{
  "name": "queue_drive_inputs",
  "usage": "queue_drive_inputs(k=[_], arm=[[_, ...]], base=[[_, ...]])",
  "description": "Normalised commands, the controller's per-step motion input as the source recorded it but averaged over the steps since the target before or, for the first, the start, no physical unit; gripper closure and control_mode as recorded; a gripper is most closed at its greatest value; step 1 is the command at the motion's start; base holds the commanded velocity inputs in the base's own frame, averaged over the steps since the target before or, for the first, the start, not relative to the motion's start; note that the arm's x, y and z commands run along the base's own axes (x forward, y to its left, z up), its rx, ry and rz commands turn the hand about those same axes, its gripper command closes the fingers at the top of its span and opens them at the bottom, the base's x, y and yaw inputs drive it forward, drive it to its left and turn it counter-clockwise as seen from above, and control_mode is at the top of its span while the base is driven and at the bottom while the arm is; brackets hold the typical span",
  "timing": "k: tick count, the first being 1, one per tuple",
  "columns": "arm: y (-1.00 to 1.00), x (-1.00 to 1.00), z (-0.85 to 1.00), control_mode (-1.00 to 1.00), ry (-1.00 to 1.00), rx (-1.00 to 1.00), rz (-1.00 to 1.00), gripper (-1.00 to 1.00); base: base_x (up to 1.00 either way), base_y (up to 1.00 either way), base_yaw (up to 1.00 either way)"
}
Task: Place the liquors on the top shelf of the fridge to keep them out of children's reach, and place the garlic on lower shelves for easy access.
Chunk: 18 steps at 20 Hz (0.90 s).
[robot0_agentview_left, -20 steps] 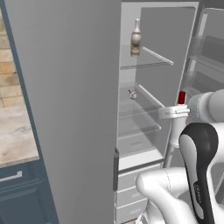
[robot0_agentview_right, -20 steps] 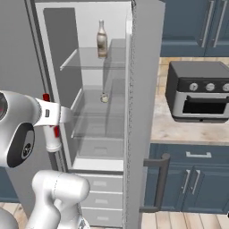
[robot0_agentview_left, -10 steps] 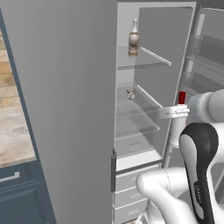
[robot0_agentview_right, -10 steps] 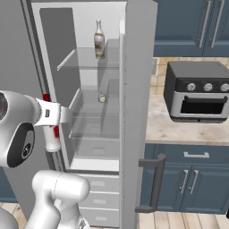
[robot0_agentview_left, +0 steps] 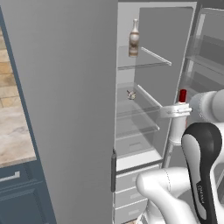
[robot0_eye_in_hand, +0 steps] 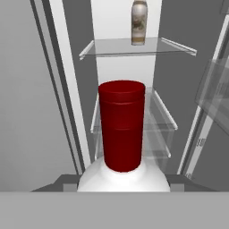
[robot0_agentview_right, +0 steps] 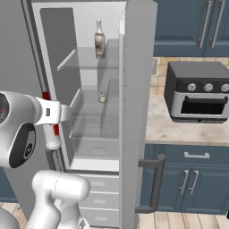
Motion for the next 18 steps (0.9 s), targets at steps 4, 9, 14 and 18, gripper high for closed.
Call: queue_drive_inputs(k=[4,9,14,18], arm=[[0.00,0.10,0.42,-1.00,-0.03,0.00,0.01,1.00],[0.05,0.12,0.61,-1.00,0.00,-0.01,0.00,1.00],[0.01,0.08,0.57,-1.00,-0.05,0.00,0.00,1.00],[0.00,0.10,0.39,-1.00,-0.09,0.00,0.03,1.00]], base=[[0.00,0.00,0.00],[0.00,0.00,0.00],[0.00,0.00,0.00],[0.00,0.00,0.00]])
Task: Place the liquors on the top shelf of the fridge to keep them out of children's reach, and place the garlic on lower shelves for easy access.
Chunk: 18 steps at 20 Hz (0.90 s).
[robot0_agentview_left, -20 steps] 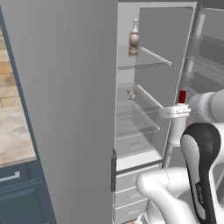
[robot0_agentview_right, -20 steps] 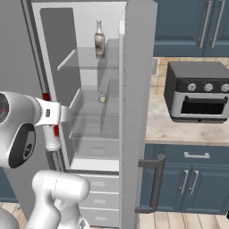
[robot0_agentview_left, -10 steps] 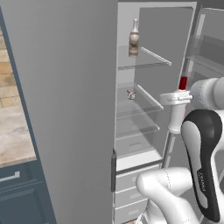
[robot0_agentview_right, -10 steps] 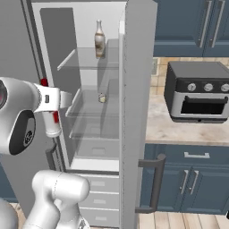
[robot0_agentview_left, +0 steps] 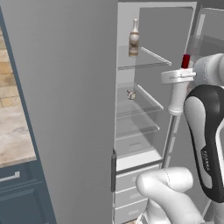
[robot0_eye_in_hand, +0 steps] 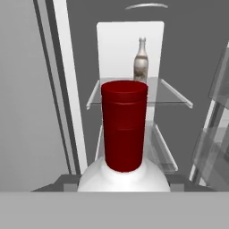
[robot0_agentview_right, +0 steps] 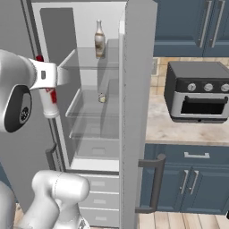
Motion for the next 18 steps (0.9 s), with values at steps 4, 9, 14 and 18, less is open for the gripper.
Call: queue_drive_inputs(k=[4,9,14,18], arm=[[0.00,0.21,0.17,-1.00,-0.11,0.00,0.05,1.00],[0.00,0.36,0.12,-1.00,-0.10,0.00,0.05,1.00],[0.00,0.44,0.17,-1.00,-0.05,0.00,0.03,1.00],[0.00,0.51,0.12,-1.00,-0.01,0.00,0.00,1.00]], base=[[0.00,0.00,0.00],[0.00,0.00,0.00],[0.00,0.00,0.00],[0.00,0.00,0.00]])
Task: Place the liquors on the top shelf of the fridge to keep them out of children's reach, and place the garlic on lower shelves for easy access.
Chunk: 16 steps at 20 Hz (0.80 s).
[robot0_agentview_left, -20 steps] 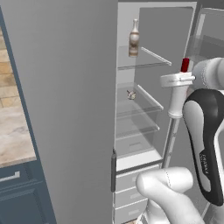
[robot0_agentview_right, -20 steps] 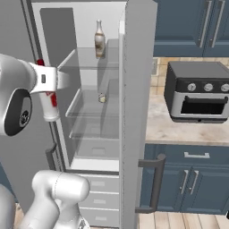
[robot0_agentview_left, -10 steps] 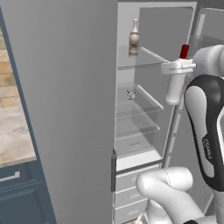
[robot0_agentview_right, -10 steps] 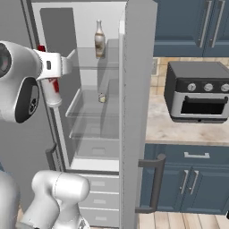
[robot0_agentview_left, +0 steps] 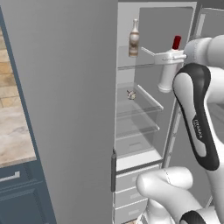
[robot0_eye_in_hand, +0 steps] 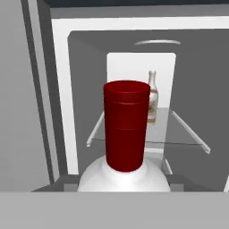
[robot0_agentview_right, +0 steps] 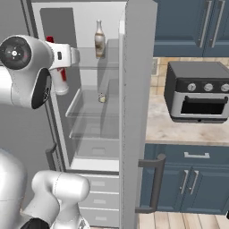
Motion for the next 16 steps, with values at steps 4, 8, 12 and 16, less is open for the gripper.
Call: queue_drive_inputs(k=[4,8,12,16], arm=[[0.00,0.50,0.09,-1.00,0.00,0.00,0.00,1.00],[0.00,0.48,0.02,-1.00,0.00,0.00,0.00,1.00],[0.00,0.44,0.00,-1.00,0.00,0.00,0.01,1.00],[0.00,0.41,0.00,-1.00,-0.02,0.00,0.02,1.00]], base=[[0.00,0.00,0.00],[0.00,0.00,0.00],[0.00,0.00,0.00],[0.00,0.00,0.00]])
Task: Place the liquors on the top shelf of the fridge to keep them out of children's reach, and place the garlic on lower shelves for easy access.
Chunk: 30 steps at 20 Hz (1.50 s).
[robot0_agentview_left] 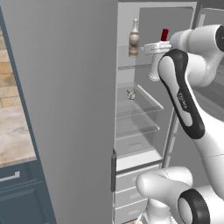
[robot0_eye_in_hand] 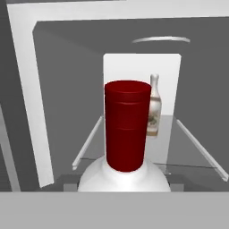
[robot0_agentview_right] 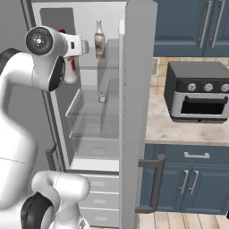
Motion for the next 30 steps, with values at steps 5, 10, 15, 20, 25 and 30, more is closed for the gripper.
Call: queue_drive_inputs(k=[5,10,15,20,25,30], arm=[[0.00,0.40,0.01,-1.00,-0.02,0.00,0.01,1.00],[0.00,0.39,0.11,-1.00,0.00,0.00,0.01,1.00],[0.00,0.42,0.16,-1.00,0.00,0.00,0.00,1.00],[0.00,0.41,0.05,-1.00,-0.02,0.00,0.01,1.00],[0.00,0.41,0.00,-1.00,-0.05,0.00,0.02,1.00],[0.00,0.40,0.00,-1.00,-0.05,0.00,0.02,1.00]], base=[[0.00,0.00,0.00],[0.00,0.00,0.00],[0.00,0.00,0.00],[0.00,0.00,0.00],[0.00,0.00,0.00],[0.00,0.00,0.00]])
